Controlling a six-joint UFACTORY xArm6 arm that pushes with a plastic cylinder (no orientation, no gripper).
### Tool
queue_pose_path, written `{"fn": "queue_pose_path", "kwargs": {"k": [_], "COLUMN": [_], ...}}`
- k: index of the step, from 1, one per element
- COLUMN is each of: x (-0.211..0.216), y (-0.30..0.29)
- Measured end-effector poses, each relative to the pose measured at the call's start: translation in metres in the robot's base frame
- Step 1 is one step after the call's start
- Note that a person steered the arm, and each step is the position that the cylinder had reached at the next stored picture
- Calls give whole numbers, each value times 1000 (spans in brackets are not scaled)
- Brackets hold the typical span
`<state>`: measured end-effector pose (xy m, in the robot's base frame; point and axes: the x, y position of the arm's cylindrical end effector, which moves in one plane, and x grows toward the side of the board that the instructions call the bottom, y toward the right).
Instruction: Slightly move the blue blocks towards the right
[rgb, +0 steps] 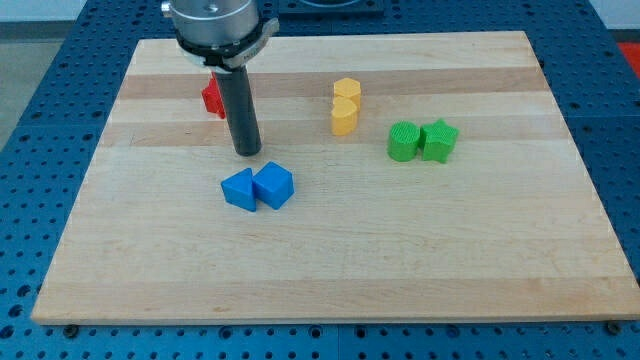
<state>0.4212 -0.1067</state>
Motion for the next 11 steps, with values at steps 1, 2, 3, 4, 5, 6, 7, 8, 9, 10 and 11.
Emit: {"fn": "queue_pose_path", "kwargs": {"k": [1, 2, 3, 4, 5, 6, 7, 8, 9, 10, 11], "x": [12, 28, 51, 63, 68, 71, 71, 71, 71, 71, 70], "y": [-10, -34, -51, -40, -22, -5, 2, 12, 21, 30, 39]}}
